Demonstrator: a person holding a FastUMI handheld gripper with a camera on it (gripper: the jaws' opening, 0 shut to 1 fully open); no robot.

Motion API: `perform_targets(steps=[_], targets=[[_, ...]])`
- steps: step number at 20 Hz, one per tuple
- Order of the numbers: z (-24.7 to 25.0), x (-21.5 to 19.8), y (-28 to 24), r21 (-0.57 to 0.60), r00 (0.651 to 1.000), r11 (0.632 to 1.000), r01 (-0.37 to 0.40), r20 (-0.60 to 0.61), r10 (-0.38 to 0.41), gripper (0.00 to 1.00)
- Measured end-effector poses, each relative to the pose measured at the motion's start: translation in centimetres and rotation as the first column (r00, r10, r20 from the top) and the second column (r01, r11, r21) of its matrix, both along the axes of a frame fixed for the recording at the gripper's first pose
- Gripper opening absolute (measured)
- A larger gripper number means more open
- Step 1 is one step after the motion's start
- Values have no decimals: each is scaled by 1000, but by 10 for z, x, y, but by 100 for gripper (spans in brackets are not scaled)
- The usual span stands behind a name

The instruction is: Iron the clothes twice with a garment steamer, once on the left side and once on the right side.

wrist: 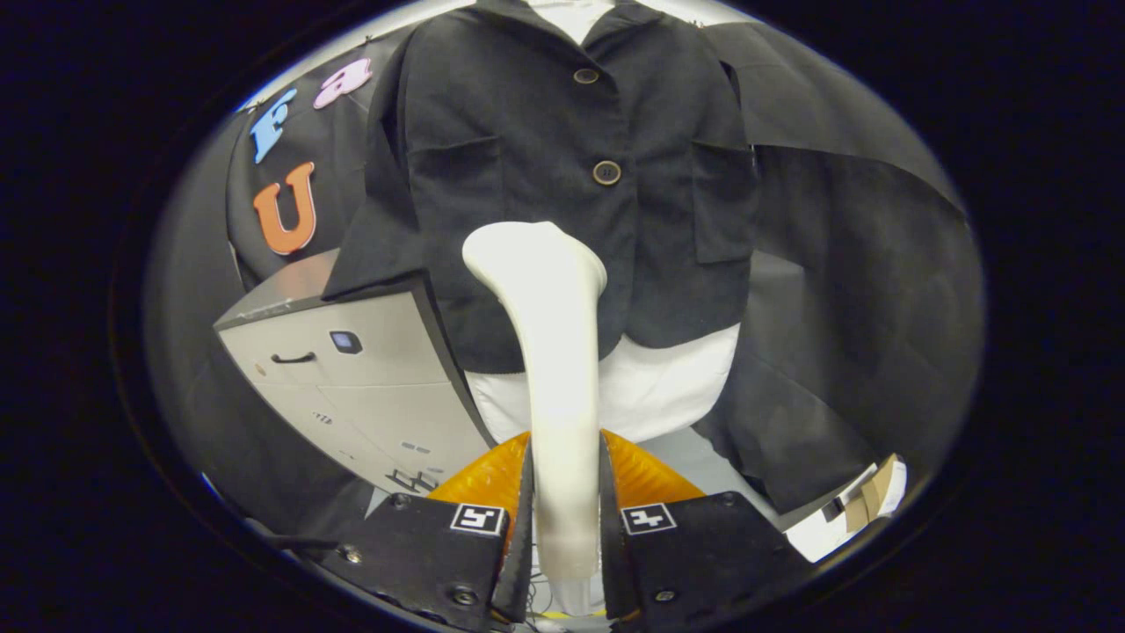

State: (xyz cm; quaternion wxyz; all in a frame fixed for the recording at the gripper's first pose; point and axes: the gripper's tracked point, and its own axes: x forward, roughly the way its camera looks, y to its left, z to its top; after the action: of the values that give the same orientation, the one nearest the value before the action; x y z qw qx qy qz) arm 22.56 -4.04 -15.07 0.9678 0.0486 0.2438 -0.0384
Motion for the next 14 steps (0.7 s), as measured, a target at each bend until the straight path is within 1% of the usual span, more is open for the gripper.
perform_targets(steps=[4,9,14], targets=[[32,-21,-28,34,998,999,29,57,-31,35],[93,-39,-76,66,984,995,79,157,-89,35],[152,-31,-114,91,963,990,111,235,-130,35]])
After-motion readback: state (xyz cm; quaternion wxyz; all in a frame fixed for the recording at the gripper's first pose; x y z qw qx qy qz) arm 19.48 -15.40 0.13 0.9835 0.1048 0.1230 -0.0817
